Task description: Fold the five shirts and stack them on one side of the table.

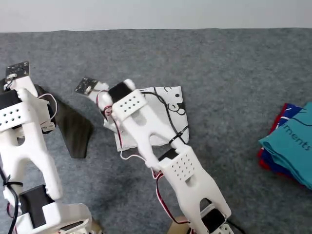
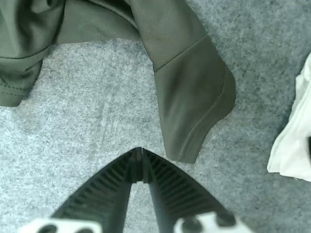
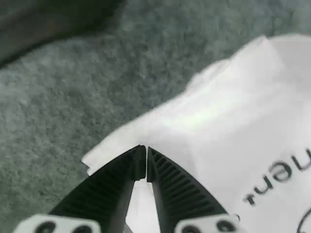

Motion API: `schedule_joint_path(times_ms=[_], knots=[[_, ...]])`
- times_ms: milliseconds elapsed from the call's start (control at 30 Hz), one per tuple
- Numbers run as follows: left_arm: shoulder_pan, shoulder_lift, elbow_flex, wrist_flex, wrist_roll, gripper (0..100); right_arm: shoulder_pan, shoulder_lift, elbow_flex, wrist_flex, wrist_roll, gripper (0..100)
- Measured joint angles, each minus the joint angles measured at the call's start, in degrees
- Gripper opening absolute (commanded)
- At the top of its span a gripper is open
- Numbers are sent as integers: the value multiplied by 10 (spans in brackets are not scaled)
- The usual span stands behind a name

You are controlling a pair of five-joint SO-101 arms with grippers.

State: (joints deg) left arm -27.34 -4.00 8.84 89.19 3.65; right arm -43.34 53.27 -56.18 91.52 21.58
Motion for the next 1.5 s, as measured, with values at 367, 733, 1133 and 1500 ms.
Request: schedule_joint_path(times_ms=[367, 733, 1133, 1500], knots=[[0, 0, 0, 0, 0, 3, 35, 0, -58, 22, 0, 13], [0, 0, 0, 0, 0, 3, 33, 72, -62, 25, 0, 11], [0, 0, 0, 0, 0, 3, 8, 73, -171, 60, 0, 13], [0, 0, 0, 0, 0, 3, 29, 73, -235, 87, 0, 16]])
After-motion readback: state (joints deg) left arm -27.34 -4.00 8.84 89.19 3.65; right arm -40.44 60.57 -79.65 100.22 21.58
